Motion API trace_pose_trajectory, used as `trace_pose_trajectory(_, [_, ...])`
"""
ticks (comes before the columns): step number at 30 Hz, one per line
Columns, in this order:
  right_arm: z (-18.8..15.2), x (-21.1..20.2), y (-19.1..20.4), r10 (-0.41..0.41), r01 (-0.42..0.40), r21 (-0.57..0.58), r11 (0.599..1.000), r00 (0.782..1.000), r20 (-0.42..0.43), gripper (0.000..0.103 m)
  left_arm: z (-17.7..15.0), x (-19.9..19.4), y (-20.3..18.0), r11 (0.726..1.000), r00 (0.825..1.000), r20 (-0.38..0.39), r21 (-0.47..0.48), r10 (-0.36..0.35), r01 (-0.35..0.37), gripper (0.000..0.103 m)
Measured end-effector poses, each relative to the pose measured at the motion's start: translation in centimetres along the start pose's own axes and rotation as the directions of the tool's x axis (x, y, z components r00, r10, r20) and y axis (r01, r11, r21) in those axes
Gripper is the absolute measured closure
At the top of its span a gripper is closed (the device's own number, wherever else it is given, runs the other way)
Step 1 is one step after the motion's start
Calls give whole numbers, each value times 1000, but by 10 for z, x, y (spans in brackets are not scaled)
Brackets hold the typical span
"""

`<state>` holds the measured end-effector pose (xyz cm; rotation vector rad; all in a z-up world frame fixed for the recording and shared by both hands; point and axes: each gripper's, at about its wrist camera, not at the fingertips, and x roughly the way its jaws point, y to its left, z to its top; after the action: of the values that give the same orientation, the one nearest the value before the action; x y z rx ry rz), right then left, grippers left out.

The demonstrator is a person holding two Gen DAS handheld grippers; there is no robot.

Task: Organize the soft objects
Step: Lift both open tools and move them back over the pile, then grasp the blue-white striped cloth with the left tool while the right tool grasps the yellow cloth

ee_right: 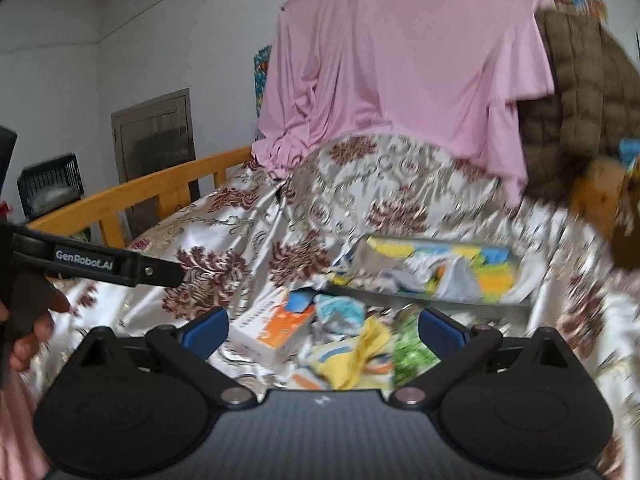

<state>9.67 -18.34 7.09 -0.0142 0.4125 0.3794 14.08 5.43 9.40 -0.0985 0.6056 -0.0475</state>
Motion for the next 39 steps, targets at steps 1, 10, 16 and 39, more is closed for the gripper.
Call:
trace_pose_trajectory(1, [2,5,-1,12,-12,23,1000,1000,-7,0,3,3,1,1000,1000,3,3,8,-8,1])
trace_pose_trajectory(10, [-9,48,-8,-32,30,-41,999,998,-47,0,-5,37,14,998,997,70,63,-27,23,1])
trace_pose_trajectory(16, [-24,80,-19,-73,67,-61,996,991,-114,0,-21,72,34,1000,1000,-16,3,-20,20,1])
trace_pose_trajectory(39, [-42,183,-23,-67,-41,-458,888,974,-217,1,2,189,-19,932,935,-38,75,-353,355,1])
